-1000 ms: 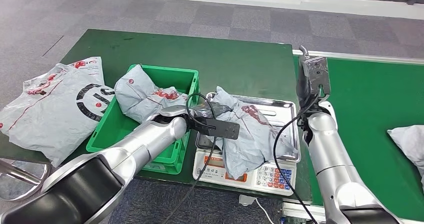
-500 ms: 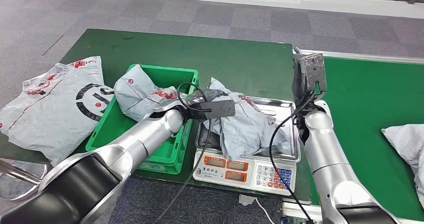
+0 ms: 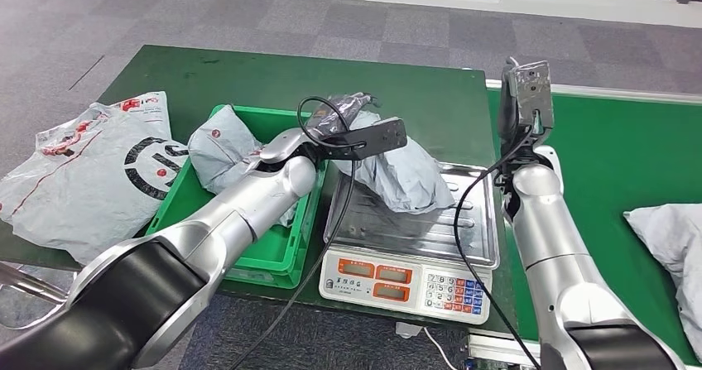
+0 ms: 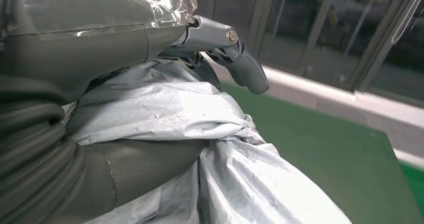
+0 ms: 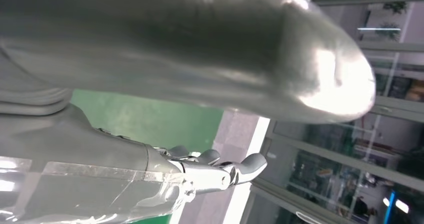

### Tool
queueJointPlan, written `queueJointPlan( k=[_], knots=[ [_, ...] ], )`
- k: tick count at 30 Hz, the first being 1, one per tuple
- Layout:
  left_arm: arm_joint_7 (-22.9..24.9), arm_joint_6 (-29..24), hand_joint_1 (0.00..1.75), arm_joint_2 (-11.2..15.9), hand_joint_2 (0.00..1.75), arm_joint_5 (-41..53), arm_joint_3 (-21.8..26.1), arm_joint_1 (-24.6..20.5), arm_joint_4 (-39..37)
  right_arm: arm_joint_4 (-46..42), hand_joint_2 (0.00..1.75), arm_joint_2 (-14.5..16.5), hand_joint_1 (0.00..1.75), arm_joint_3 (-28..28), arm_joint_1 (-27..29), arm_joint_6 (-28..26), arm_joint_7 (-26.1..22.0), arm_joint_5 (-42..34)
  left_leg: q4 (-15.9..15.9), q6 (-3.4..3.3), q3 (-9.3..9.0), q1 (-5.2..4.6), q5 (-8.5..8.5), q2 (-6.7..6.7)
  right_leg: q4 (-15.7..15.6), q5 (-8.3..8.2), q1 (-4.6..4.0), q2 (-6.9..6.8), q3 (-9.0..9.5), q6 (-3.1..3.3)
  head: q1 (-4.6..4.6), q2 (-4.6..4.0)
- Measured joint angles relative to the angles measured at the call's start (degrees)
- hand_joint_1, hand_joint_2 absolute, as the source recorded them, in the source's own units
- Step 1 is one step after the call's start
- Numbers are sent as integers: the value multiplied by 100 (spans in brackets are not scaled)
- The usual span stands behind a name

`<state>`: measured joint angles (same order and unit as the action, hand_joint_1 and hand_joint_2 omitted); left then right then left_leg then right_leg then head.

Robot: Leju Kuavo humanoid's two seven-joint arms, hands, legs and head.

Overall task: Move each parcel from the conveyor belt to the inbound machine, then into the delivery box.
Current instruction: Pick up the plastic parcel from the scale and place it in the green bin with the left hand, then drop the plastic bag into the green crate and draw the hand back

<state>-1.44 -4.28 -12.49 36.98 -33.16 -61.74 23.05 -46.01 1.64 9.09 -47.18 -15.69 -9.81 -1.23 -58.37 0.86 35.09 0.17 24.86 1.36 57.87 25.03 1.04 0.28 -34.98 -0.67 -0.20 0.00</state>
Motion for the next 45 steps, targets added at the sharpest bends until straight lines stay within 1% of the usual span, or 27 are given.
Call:
queueJointPlan(
  k=[5, 8, 10, 12, 14, 18, 23, 31, 33, 37, 40, 45],
  knots=[
    [169, -370, 175, -25, 175, 478, 0, -77, -31, 67, 0, -169, 0, 0, -13, 28, -141, -116, 0, 0, 1, 0, 0, -6, 0, 0, 0, 2, -4, 0, 0, 0],
    [222, -420, 175, -25, 175, 548, 0, -132, -48, 80, 0, -229, 0, 0, -12, 28, -145, -126, 1, 0, 2, 0, 0, -6, 0, 0, 0, 4, -5, 0, 0, 0],
    [352, -472, 175, -21, 175, 590, 0, -165, -69, 97, 0, -253, 0, 0, -14, 38, -139, -130, 1, 0, 4, 1, 0, -6, 0, 0, -1, 4, -5, 0, 0, 0],
    [528, -561, 175, 10, 175, 614, 4, -205, -105, 135, 0, -274, 0, 0, -26, 71, -130, -138, 2, 0, 5, 1, 0, -8, 1, 0, -1, 5, -6, 0, 0, 0],
    [646, -685, 175, 98, 175, 603, 40, -233, -138, 202, 0, -292, 0, 0, -63, 87, -130, -159, 3, 1, 6, 1, 0, -10, 1, -1, -1, 7, -8, 0, 0, 0],
    [764, -968, 175, 376, 175, 619, 243, -238, -207, 345, 0, -336, 0, 0, -149, 60, -148, -246, 4, 2, 6, 4, -1, -11, 2, -1, -4, 12, -12, 1, -1, 0],
    [917, -1171, 175, 793, 175, 855, 480, -237, -263, 362, 0, -421, 0, 0, -2, 0, -220, -339, 4, 3, 10, 8, -2, -11, 3, -1, -7, 12, -15, 1, -1, 0],
    [1373, -1448, 175, 1599, 175, 1233, 722, -252, -299, 342, 0, -475, 0, 0, 207, -161, -228, -293, 6, 4, 16, 8, -1, -30, 4, -4, -7, 32, -31, 5, -1, 0],
    [1373, -1470, 175, 1815, 175, 1288, 787, -249, -313, 318, 0, -494, 0, 0, 269, -161, -235, -293, 7, 4, 17, 10, -1, -32, 5, -4, -9, 35, -33, 6, -2, 0],
    [1212, -1405, 175, 2241, 175, 1365, 933, -221, -316, 123, 0, -566, 0, 0, 488, -171, -236, -293, 7, 5, 19, 14, -1, -32, 5, -3, -12, 35, -35, 8, -1, 0],
    [1178, -1388, 175, 2417, 175, 1398, 1008, -191, -316, -9, 0, -608, 0, 0, 601, -175, -226, -292, 7, 5, 22, 14, -1, -32, 5, -3, -11, 35, -37, 8, -1, 0],
    [1180, -1388, 175, 2526, 175, 1418, 1064, -170, -312, -130, 0, -627, 0, 0, 655, -179, -219, -286, 5, 5, 24, 12, -1, -27, 4, -3, -9, 31, -36, 8, -2, 0]
  ],
)
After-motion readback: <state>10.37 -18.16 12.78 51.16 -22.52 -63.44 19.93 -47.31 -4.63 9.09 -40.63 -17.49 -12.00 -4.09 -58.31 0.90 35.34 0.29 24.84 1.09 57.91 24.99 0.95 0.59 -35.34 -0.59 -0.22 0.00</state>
